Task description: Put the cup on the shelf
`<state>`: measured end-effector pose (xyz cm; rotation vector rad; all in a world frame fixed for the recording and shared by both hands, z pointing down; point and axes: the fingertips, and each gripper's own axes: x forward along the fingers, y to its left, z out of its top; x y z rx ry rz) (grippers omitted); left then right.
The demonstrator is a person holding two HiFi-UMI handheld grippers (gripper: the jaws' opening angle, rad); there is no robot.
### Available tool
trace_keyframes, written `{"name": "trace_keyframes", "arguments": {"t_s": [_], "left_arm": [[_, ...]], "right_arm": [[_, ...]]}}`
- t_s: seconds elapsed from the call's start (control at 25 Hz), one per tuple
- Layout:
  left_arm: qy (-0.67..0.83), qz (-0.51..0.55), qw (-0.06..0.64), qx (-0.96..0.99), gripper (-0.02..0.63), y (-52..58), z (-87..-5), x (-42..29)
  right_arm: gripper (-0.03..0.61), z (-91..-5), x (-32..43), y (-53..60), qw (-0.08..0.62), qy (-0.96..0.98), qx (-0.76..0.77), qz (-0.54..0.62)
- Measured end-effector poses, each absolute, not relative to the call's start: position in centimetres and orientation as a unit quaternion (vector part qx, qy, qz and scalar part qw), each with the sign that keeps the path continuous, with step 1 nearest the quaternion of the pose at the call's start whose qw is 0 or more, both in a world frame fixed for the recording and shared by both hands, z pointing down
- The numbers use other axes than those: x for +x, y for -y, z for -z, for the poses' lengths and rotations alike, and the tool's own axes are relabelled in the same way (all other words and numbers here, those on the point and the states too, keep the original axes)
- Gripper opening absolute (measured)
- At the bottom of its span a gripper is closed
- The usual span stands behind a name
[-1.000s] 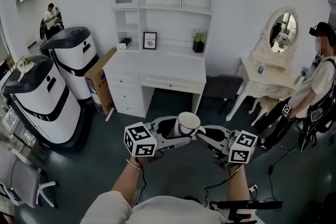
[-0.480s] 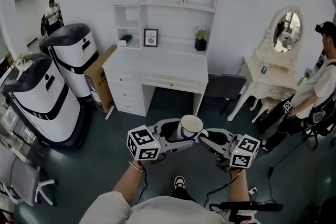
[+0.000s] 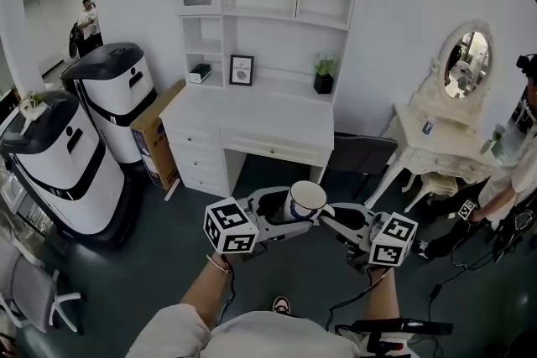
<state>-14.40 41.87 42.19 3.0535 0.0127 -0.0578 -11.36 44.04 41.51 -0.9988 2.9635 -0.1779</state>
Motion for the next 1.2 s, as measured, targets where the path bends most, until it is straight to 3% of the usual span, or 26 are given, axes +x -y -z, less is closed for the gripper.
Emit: {"name": "trace_keyframes", "arguments": {"t_s": [1.2], "left_arm": [[0.041, -0.004, 0.032, 0.999, 0.351, -26.7, -43.0, -4.9]], "right_arm": [[0.080, -42.2, -1.8, -28.5, -0.009, -0.963, -0.265, 0.054]]}}
